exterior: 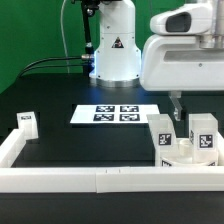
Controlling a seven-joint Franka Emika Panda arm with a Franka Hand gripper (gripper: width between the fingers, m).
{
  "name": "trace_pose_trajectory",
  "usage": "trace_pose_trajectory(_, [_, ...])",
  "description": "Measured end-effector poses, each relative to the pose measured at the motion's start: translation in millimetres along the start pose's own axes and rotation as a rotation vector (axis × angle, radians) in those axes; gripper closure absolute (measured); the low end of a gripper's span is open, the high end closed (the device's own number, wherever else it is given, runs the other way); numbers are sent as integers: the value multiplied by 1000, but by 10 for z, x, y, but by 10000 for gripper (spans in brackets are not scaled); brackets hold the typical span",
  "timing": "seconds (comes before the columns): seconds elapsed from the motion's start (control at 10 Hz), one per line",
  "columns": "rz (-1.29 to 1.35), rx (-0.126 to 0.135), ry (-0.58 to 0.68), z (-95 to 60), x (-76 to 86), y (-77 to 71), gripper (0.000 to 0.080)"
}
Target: Assemble stool
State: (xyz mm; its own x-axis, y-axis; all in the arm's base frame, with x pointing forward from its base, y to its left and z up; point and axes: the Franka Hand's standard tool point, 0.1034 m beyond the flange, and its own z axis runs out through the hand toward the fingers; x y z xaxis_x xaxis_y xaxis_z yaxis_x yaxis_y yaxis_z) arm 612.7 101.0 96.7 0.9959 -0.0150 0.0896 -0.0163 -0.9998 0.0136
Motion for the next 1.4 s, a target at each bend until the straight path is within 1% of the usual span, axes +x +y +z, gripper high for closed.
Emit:
trace_pose_trajectory(0.2, [-2,-3,0,1,-1,5,151])
trace_pose_trajectory(0.3, [29,6,-2,10,-7,1,151])
trace_pose_trajectory(0.4, [73,23,-8,49,-34,-13,151])
trace_pose_trajectory(0.5, [82,23,-12,108,-66,-51,151])
trace_pose_trajectory(0.7, [97,15,-34,240,-148,-139,151])
trace_pose_trajectory(0.8, [88,8,-35,252,-155,-137,151])
trace_pose_trajectory(1.0, [92,7,-35,251,-150,-114,151])
trace_pose_trajectory(1.1, [92,7,-35,252,-150,-113,247])
trace_pose_trajectory(1.2, [93,7,-35,252,-150,-111,383])
trace_pose_trajectory(1.3, [113,7,-35,252,-150,-111,383])
trace_pose_trajectory(1.4, [120,7,-35,252,-150,-110,466])
